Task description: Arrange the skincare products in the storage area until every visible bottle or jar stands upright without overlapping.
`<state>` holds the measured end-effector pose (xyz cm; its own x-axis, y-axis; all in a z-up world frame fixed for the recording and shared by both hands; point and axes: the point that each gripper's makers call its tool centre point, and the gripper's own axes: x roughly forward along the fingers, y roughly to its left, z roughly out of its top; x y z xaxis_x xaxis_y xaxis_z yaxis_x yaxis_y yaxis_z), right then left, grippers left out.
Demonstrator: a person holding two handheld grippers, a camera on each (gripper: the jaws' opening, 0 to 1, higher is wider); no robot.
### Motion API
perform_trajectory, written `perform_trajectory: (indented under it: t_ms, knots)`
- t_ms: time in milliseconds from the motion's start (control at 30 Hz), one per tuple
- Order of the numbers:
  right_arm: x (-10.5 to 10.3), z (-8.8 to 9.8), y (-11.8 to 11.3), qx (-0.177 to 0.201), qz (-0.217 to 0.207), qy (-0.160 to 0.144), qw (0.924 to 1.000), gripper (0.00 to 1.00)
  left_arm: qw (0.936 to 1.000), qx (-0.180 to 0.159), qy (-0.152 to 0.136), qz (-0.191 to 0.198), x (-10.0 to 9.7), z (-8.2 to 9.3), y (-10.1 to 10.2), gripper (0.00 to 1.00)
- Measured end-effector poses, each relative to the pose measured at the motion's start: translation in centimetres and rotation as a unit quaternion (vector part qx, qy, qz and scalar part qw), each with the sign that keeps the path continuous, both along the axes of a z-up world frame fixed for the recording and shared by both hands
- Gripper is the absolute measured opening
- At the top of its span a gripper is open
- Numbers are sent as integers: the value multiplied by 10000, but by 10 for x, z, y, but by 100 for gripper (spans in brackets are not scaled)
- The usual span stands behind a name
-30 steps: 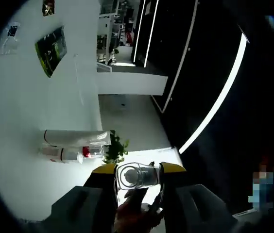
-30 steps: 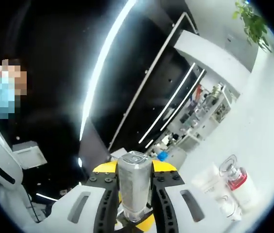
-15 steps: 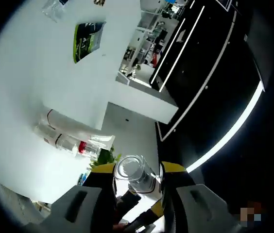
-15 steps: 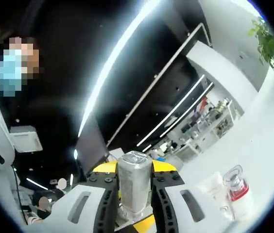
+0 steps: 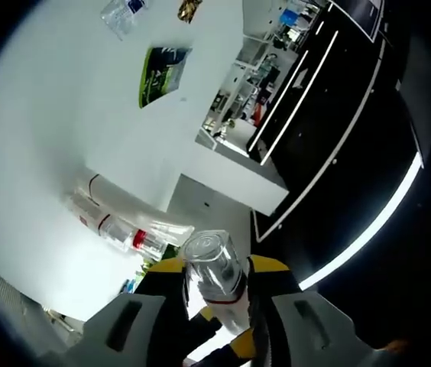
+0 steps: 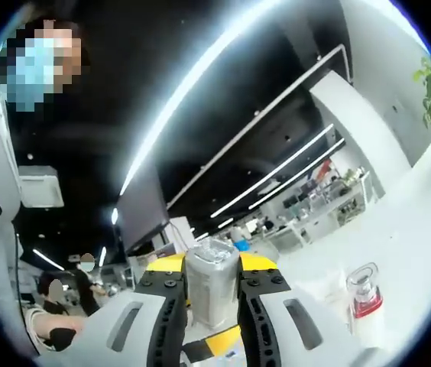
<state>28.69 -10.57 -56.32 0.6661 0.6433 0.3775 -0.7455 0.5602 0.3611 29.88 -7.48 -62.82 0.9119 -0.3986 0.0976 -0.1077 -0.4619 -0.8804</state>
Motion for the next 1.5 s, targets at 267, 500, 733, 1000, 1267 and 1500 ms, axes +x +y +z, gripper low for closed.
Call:
perform_trajectory:
  t_ms: [267,500,733,1000,1267,1500]
  knots:
    - [1,-20,2,-40,71,566,9984,24,9994,337,-93,72,6,-1,10,17]
    - [0,-35,7,-13,222,1031,9944,25,9979,641,-104,86,10,-8,18,16]
    - [-2,-49,13,-105,429,1438,9886,24,9944,1013,-265,128,16,-12,30,16]
    - [-8,-65,15,-818,485,1575,9829,27,9795,1907,-633,161,21,-13,49,16]
    - [-12,-69,20,-1520,556,1381,9771,27,9385,3199,-1299,21,21,-9,57,16]
    - [-16,-77,26,-2110,691,1220,9674,28,8953,4010,-1926,-211,17,0,50,16]
